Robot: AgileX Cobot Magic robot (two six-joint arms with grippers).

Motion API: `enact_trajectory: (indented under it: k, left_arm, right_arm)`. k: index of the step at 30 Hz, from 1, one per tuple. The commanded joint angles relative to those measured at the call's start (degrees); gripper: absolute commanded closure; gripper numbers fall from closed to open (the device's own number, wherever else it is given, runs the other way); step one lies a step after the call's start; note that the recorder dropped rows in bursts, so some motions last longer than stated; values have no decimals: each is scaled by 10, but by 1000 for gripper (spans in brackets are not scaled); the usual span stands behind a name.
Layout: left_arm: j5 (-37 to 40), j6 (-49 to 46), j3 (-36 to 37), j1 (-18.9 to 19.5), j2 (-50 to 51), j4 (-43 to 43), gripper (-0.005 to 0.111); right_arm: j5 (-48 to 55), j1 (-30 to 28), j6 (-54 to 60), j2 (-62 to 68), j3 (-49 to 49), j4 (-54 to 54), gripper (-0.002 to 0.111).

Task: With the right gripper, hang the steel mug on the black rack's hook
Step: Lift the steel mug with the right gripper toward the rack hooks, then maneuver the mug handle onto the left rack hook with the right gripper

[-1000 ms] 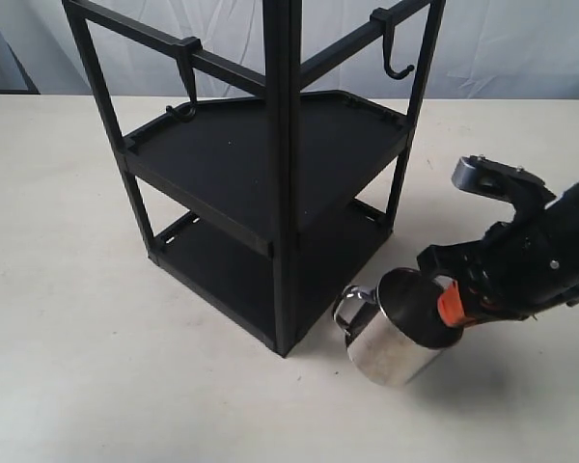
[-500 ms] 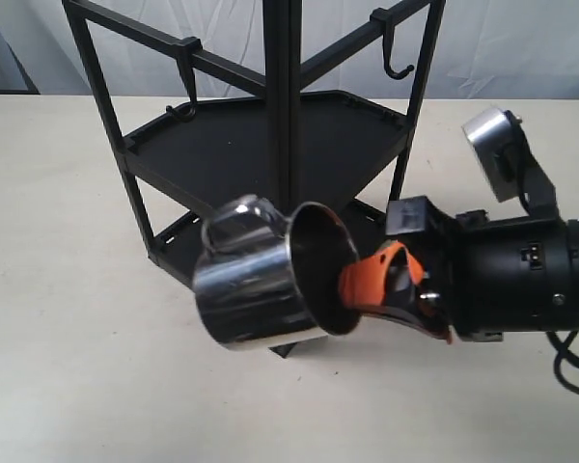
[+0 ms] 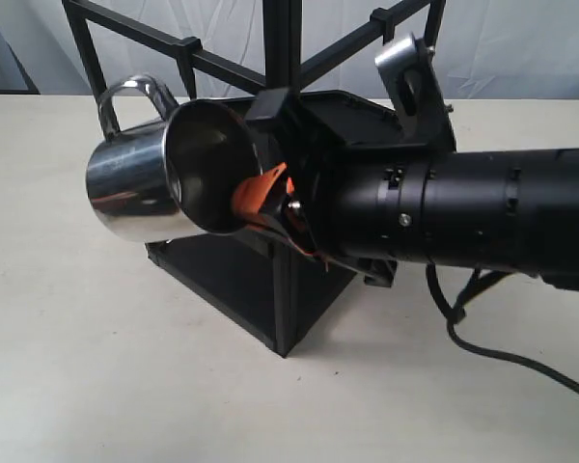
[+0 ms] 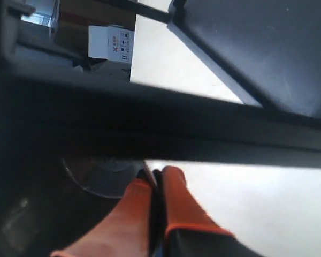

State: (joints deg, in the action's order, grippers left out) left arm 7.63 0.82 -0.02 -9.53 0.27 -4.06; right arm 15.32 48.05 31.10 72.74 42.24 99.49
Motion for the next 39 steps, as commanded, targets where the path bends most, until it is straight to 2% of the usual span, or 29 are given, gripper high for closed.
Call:
enact_trajectory:
  k: [1,10,24,35,39]
  left_arm:
    - [-3,1,0,-3,-3,0,105]
    - [-3,1,0,-3,-3,0,105]
    - [-3,1,0,-3,-3,0,105]
    - [-3,1,0,-3,-3,0,105]
    - [-3,1,0,-3,-3,0,105]
  right_arm:
    - [-12,1,3,37,27,5,109]
    - [-33,0,-28,46,29,5,109]
    - [-34,1,-40,-28,-24,5,109]
    - [-68,1,-83,-38,-26,5,109]
    - [-38,1,-107,-38,-26,5,109]
